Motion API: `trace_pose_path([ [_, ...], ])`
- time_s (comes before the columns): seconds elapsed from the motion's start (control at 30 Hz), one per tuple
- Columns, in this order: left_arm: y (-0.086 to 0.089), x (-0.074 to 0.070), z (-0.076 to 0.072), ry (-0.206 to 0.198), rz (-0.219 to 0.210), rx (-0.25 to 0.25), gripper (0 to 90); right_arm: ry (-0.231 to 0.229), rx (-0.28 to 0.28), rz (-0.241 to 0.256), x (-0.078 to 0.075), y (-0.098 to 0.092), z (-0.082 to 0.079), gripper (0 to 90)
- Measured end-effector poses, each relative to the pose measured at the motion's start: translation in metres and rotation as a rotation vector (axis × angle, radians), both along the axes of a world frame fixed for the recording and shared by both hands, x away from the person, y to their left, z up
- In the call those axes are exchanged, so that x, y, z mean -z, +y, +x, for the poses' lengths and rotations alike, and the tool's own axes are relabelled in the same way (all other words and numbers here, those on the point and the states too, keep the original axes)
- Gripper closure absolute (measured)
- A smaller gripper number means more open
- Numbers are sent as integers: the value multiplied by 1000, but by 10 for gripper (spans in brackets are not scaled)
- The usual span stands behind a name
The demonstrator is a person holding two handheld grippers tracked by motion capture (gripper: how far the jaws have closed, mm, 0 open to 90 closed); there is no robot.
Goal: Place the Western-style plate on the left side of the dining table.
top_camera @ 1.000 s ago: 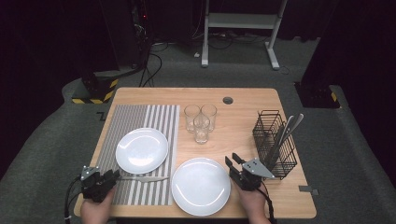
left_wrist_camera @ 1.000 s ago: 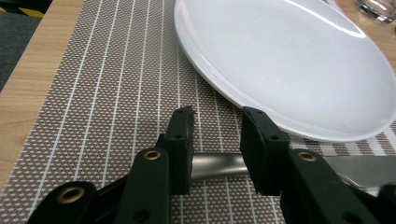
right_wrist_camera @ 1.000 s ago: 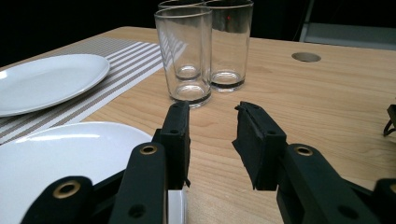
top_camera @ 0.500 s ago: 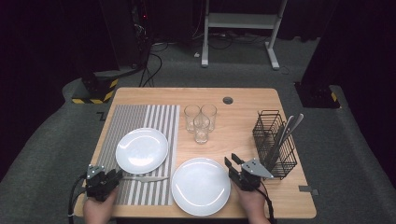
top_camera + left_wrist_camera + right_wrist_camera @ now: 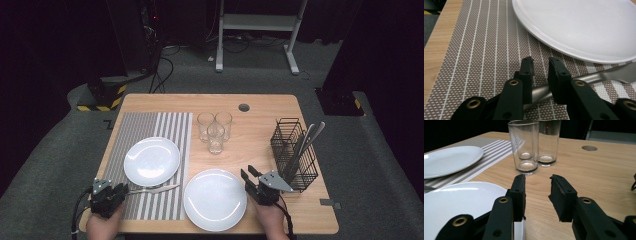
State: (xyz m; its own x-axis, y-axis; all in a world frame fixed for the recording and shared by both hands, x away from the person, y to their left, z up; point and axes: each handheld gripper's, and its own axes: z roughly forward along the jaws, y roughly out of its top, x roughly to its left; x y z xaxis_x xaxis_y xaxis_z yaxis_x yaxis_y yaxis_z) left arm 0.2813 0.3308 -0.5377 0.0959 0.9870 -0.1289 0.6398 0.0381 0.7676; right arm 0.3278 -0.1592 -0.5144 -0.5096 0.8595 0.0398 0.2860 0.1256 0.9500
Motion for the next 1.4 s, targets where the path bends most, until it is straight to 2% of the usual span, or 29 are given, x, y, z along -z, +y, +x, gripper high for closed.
trace_pose_path([
  [0.17, 1, 0, -2, 0, -1, -4, 732, -2, 2, 0, 0, -1, 0, 645],
  [0.33, 3, -1, -8, -1, -56, -5, 695, -2, 2, 5, -1, -1, -1, 645],
  [0.37, 3, -1, -8, -1, -56, -5, 696, -2, 2, 5, -1, -1, -1, 645],
  [0.47, 1, -6, -13, -25, -55, -4, 721, -2, 3, 7, -2, -1, -1, 644],
  [0.53, -3, -12, -17, -47, -80, 5, 735, -5, 2, 10, -2, -2, -1, 644],
  [0.6, -5, -15, -17, -53, -83, 15, 740, -6, 3, 10, -2, -2, -1, 644],
  [0.67, -19, -23, -16, -74, -77, 54, 743, -5, 7, 13, -2, -3, -1, 644],
  [0.7, -19, -23, -16, -74, -77, 54, 743, -5, 7, 13, -2, -3, -1, 644],
  [0.73, -30, -28, -15, -87, -77, 85, 743, -11, 8, 14, -3, -3, -1, 644],
  [0.8, -36, -30, -15, -91, -78, 101, 743, -9, 9, 14, -3, -4, -1, 644],
  [0.83, -48, -31, -11, -83, -88, 134, 739, -9, 11, 17, -3, -4, -1, 644],
  [0.87, -48, -31, -11, -83, -88, 134, 732, -10, 11, 18, -3, -5, -1, 644],
  [0.93, -67, -32, -6, -76, -86, 186, 727, -12, 10, 19, -4, -5, -2, 644],
  [0.97, -67, -32, -6, -76, -86, 186, 726, -12, 10, 19, -4, -5, -2, 644],
  [1.0, -79, -32, -2, -75, -88, 216, 723, -13, 12, 21, -4, -6, -2, 644],
  [1.03, -79, -32, -2, -75, -88, 216, 720, -13, 12, 21, -4, -6, -2, 644],
  [1.17, -99, -33, 7, -74, -114, 263, 717, -13, 16, 28, -4, -9, -1, 644],
  [1.27, -119, -34, 15, -72, -99, 301, 718, -14, 18, 32, -5, -11, -2, 644],
  [1.4, -130, -31, 22, -64, -92, 313, 718, -15, 18, 36, -5, -12, -2, 643],
])
